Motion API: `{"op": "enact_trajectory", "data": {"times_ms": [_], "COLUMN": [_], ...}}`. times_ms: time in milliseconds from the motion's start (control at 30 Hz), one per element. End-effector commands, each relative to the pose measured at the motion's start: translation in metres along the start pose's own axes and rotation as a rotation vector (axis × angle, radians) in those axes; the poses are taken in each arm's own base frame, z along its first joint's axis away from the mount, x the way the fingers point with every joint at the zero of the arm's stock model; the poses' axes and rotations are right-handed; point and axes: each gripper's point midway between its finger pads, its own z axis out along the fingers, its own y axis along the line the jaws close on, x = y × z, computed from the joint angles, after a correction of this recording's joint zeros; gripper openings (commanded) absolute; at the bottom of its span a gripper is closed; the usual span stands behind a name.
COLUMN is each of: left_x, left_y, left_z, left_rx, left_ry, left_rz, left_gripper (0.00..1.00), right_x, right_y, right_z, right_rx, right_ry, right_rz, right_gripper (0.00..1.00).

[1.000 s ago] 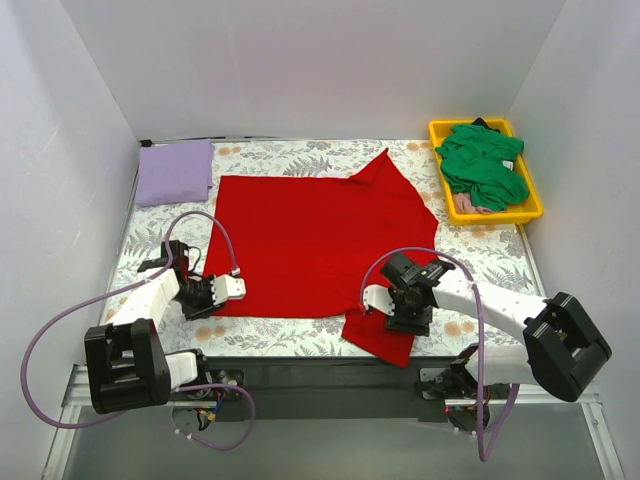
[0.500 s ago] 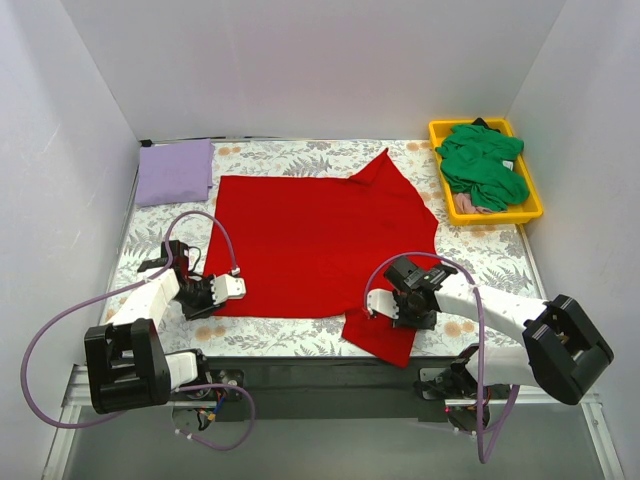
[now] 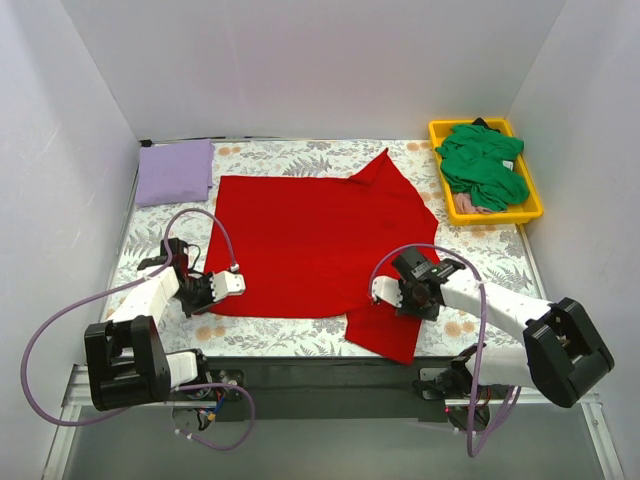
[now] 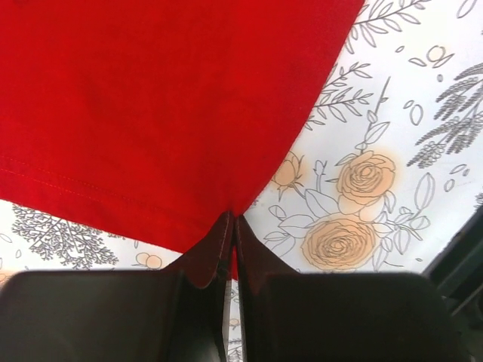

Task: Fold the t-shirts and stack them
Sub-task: Fold the tshirt

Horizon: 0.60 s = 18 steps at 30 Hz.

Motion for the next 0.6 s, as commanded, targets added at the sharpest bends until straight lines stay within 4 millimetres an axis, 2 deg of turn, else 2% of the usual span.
{"op": "enact_trajectory", "data": {"times_ms": [0,200,367,500,567], "left_x": [-0.007,-0.019,-0.029,-0.042,-0.049], "left_y": [-0.004,0.012,0.025,0.043,0.056], "left_z": [-0.008,-0.026,-0.038,-0.047,-0.054], "left_rx": [0.027,-0.022,-0.041,-0.068,-0.076], "left_ry": [-0.025,-0.05,-0.074,-0.112,-0.128], "left_rz": [-0.029,-0.037,-0.064,-0.09,-0.095], "left_gripper": [0.0,0.0,0.0,0.0,0.0], "right_x": [-0.019,-0.021,-0.022,-0.028,-0.034], "right_y": [-0.027,-0.043,-0.056,-0.071,-0.088], "right_z": [-0.023,-0.048,-0.059,-0.066,-0.077], "right_rx": [0.057,0.122,0.15,0.164,0.193], "right_ry": [-0.127,-0.185,-0.211,-0.215,-0.235], "right_rz": [0.037,0.039,0.047,0.046,0.043], "right_gripper": [0.01,0.01,0.01,0.01,0.01]}}
